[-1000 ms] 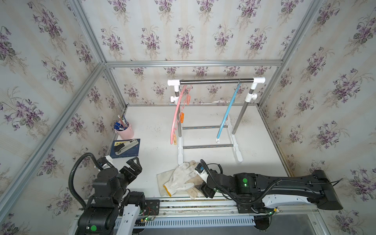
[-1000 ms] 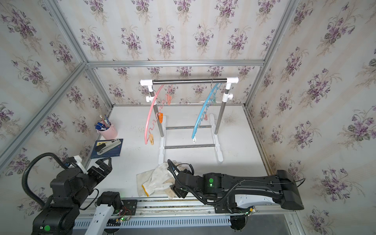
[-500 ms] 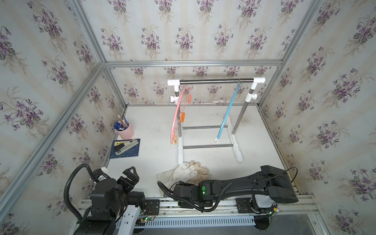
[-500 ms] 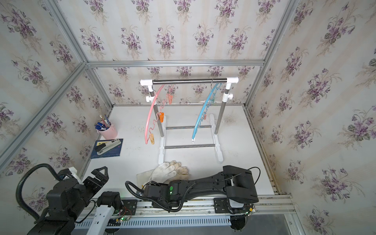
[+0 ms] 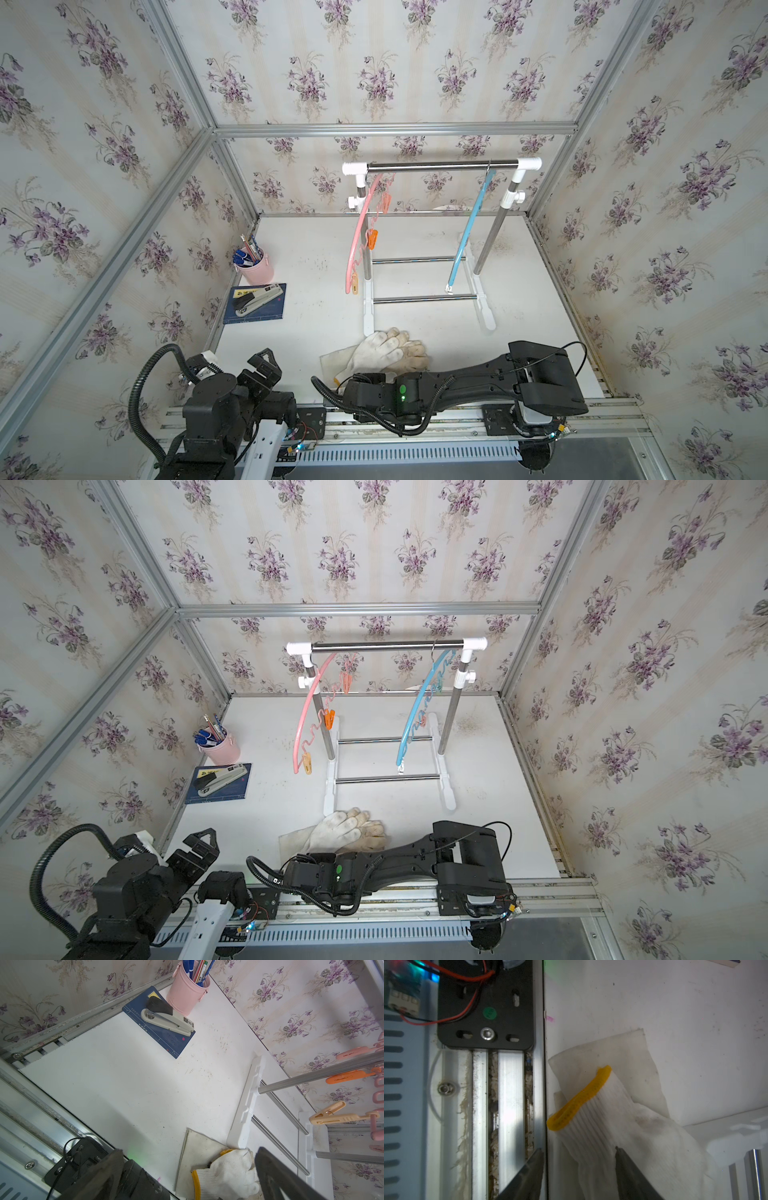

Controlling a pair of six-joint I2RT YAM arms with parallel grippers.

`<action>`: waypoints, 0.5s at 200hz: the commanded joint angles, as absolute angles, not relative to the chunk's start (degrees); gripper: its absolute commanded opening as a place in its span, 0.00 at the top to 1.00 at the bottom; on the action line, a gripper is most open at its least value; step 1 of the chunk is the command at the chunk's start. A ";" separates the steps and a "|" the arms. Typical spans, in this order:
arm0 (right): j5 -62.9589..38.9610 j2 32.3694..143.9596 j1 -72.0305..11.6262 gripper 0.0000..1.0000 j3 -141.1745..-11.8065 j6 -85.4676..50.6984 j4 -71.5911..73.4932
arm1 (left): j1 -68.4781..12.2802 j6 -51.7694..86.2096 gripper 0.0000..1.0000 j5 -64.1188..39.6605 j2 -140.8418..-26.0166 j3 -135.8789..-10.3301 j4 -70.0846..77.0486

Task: Clip the gloves onto a hanger to dry
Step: Pick up the glove from the center of the board.

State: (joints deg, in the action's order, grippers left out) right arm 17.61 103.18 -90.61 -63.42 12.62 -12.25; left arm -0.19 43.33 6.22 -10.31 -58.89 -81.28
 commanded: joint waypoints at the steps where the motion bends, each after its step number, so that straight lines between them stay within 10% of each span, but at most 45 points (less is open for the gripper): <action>1: 19.83 104.70 -90.59 0.44 -64.11 15.69 -9.81 | -0.18 44.00 0.00 6.34 -10.11 -58.27 -80.12; 100: 21.09 107.01 -90.35 0.64 -62.86 15.26 -5.36 | -0.18 44.13 0.00 6.59 -10.28 -57.83 -80.25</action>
